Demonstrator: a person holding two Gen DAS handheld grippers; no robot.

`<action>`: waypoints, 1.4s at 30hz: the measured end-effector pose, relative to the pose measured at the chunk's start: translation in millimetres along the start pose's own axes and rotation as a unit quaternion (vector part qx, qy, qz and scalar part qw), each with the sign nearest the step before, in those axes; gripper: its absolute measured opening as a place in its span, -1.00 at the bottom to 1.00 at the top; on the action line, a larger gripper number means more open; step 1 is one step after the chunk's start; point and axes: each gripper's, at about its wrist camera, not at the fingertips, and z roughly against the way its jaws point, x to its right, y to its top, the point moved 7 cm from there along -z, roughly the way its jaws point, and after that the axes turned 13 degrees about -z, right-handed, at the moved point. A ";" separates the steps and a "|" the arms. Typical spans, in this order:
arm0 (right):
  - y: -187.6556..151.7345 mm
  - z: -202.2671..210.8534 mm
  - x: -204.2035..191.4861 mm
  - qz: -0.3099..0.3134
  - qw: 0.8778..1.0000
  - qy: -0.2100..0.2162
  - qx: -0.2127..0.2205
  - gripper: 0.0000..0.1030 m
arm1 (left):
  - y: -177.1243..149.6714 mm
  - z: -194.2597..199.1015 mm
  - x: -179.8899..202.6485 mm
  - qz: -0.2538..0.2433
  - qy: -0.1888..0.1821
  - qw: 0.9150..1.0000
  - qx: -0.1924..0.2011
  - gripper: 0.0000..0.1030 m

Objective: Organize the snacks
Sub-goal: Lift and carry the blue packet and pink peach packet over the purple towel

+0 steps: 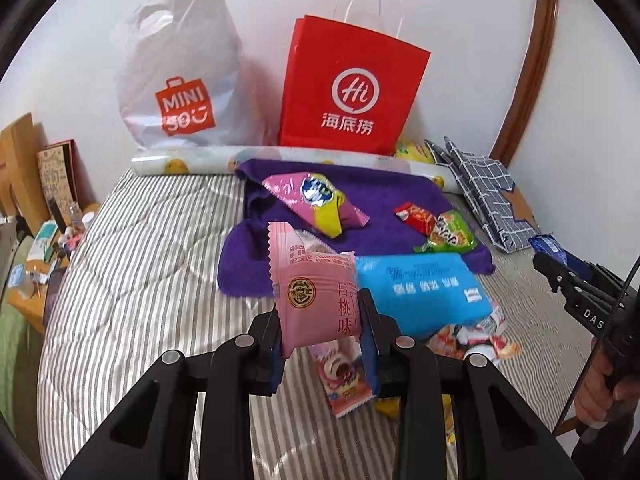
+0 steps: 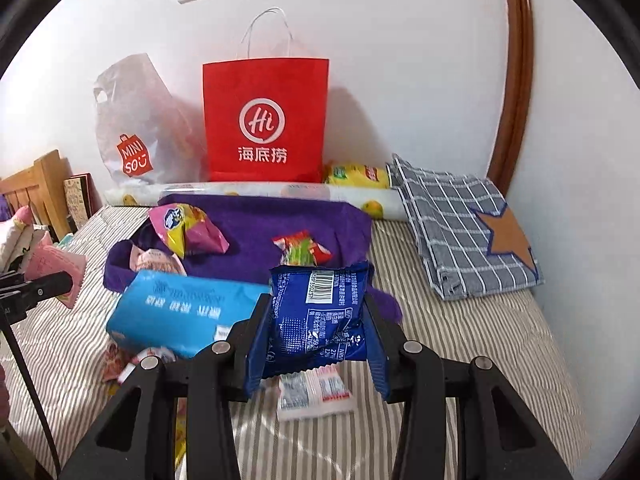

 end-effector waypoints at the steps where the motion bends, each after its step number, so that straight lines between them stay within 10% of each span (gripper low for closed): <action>1: 2.8 -2.9 -1.7 0.001 1.000 0.000 0.001 -0.22 | 3.7 -1.4 -0.3 -0.001 0.001 1.000 0.002 -0.40; 26: 94.4 -102.6 8.9 -0.056 0.998 -0.001 -0.012 -0.21 | 104.0 -56.3 -19.3 -0.003 0.011 1.000 0.019 -0.39; 42: 58.6 -182.8 16.0 -0.063 0.993 0.032 -0.094 -0.21 | 90.0 -135.6 6.6 -0.033 -0.020 0.999 -0.028 -0.39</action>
